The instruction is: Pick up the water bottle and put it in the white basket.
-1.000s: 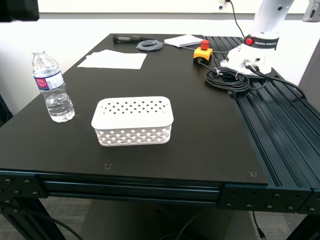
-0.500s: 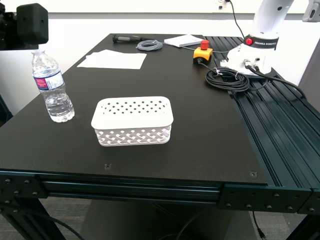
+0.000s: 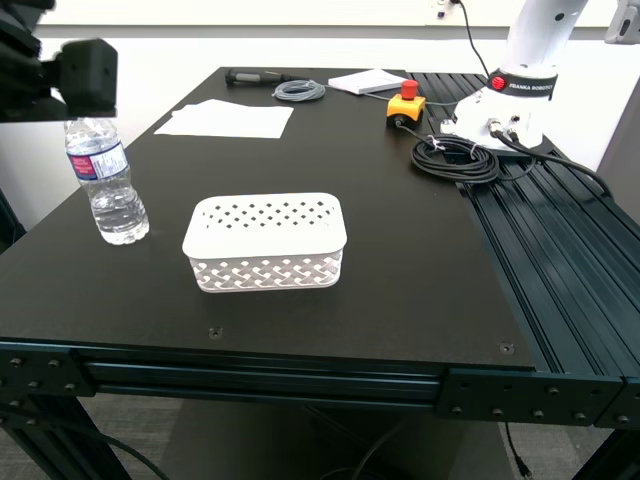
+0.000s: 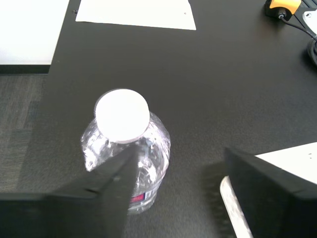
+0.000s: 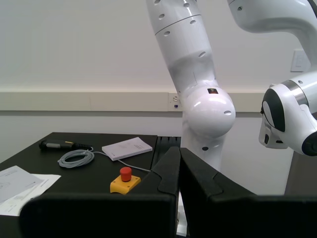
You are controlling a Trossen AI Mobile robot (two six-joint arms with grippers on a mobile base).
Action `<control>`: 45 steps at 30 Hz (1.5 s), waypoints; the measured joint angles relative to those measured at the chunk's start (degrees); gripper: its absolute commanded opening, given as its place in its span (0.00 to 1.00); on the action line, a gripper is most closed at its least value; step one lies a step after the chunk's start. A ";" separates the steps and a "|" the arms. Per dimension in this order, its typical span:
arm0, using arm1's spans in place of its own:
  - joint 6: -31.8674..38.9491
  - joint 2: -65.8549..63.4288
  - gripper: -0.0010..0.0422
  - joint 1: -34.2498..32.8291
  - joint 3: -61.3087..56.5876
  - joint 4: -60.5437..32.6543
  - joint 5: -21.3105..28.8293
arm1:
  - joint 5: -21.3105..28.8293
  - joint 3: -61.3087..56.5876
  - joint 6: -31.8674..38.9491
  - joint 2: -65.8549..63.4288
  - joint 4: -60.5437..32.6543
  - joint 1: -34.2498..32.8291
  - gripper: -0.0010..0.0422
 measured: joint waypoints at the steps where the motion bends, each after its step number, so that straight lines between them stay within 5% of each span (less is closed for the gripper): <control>1: 0.00 0.00 0.02 0.04 0.00 0.00 0.00 | 0.00 0.04 0.15 1.49 1.25 0.00 0.71; 5: 0.00 0.00 0.02 0.04 0.00 0.00 0.02 | -1.81 0.59 1.66 6.54 3.30 0.07 0.73; 17: 0.00 0.00 0.02 0.00 0.00 0.00 0.02 | -9.94 2.51 7.04 8.33 3.41 0.87 0.52; 29: 0.00 0.00 0.02 0.00 0.00 0.00 0.02 | -9.14 5.99 7.32 9.16 5.79 1.90 0.72; 36: 0.00 0.00 0.02 0.00 0.00 -0.02 0.02 | -9.03 6.21 7.30 17.55 12.81 1.99 0.75; 42: 0.00 0.00 0.02 0.00 0.00 0.00 0.02 | -7.67 10.86 6.93 22.82 12.70 2.05 0.54; 45: 0.00 0.00 0.02 0.00 0.00 -0.02 0.02 | -7.26 12.31 6.40 24.70 11.98 2.05 0.29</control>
